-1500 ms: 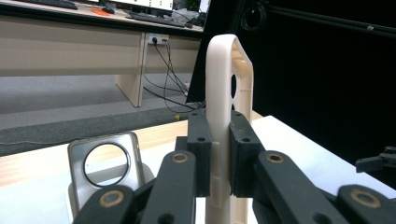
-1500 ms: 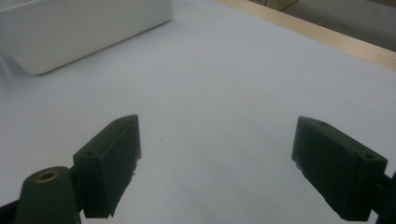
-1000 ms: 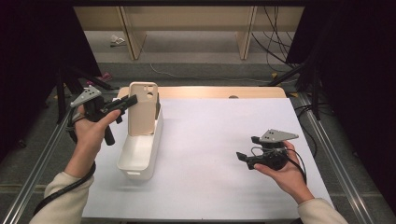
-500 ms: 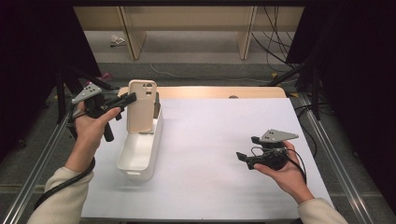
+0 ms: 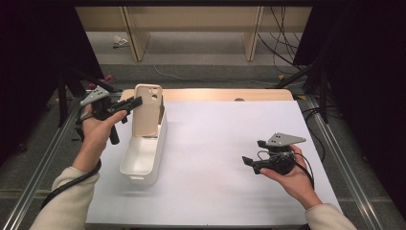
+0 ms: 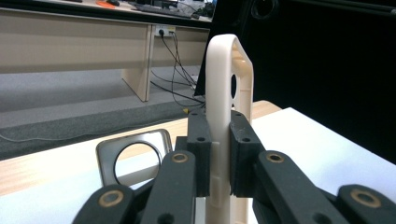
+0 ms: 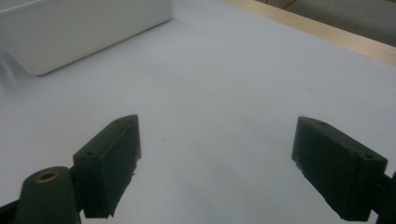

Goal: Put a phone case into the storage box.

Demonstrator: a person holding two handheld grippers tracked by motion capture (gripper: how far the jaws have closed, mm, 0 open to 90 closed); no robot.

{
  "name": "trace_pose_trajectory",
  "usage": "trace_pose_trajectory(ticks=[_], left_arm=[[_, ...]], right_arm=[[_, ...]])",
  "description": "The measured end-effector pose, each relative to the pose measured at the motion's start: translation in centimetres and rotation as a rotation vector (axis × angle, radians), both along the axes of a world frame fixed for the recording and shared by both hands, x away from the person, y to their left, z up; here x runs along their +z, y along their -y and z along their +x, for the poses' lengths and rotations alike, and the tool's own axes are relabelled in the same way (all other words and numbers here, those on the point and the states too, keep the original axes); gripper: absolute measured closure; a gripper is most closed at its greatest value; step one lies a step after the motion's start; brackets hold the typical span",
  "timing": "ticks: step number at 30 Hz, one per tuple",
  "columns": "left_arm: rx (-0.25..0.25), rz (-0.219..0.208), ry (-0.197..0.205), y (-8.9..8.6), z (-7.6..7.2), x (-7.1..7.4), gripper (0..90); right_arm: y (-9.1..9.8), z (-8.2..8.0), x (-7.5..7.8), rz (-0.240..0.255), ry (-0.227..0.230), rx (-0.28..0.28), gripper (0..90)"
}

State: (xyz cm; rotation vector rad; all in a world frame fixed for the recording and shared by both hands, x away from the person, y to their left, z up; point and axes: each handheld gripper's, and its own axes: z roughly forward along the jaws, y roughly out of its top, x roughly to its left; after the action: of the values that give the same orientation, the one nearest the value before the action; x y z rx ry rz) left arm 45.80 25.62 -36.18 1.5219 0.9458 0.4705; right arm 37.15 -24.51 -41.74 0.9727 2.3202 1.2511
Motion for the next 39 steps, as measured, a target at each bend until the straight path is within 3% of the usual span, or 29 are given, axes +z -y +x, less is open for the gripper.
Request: trace_pose_trajectory(ticks=[39], left_arm=[[0.004, 0.006, -0.073, 0.1, 2.4, -3.1, 80.9]], right_arm=[[0.0, 0.0, -0.1, 0.002, -0.003, 0.005, 16.3]])
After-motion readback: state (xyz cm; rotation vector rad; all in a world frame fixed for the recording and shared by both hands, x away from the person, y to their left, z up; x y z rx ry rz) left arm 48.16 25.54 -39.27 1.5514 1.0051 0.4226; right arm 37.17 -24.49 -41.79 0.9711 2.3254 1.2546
